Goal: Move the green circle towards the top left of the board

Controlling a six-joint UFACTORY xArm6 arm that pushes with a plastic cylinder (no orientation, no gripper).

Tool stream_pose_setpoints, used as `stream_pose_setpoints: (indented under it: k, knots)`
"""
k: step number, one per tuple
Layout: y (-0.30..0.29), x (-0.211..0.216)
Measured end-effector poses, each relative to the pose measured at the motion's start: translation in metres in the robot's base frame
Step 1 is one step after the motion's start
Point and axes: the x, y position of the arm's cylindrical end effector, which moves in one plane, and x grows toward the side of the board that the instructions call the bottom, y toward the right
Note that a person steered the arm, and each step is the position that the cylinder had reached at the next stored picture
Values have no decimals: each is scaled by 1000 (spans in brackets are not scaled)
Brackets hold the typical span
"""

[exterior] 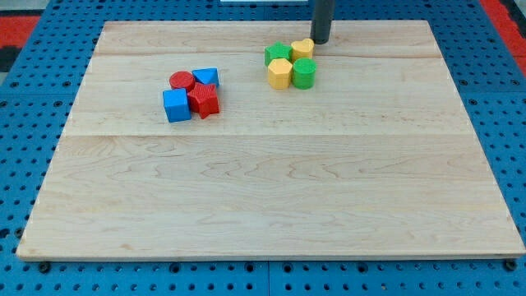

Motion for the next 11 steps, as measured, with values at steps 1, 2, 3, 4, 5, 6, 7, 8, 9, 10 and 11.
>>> stream_pose_setpoints:
  k: [1,2,3,4,5,6,7,8,9,10,11]
  knots:
    - [-36,44]
    - [-78,81]
    - [-111,111]
    - [-94,120]
    - [-32,104]
    - [17,88]
    - [37,55]
    - [49,31]
    - [56,30]
    - [57,23]
    - [57,9]
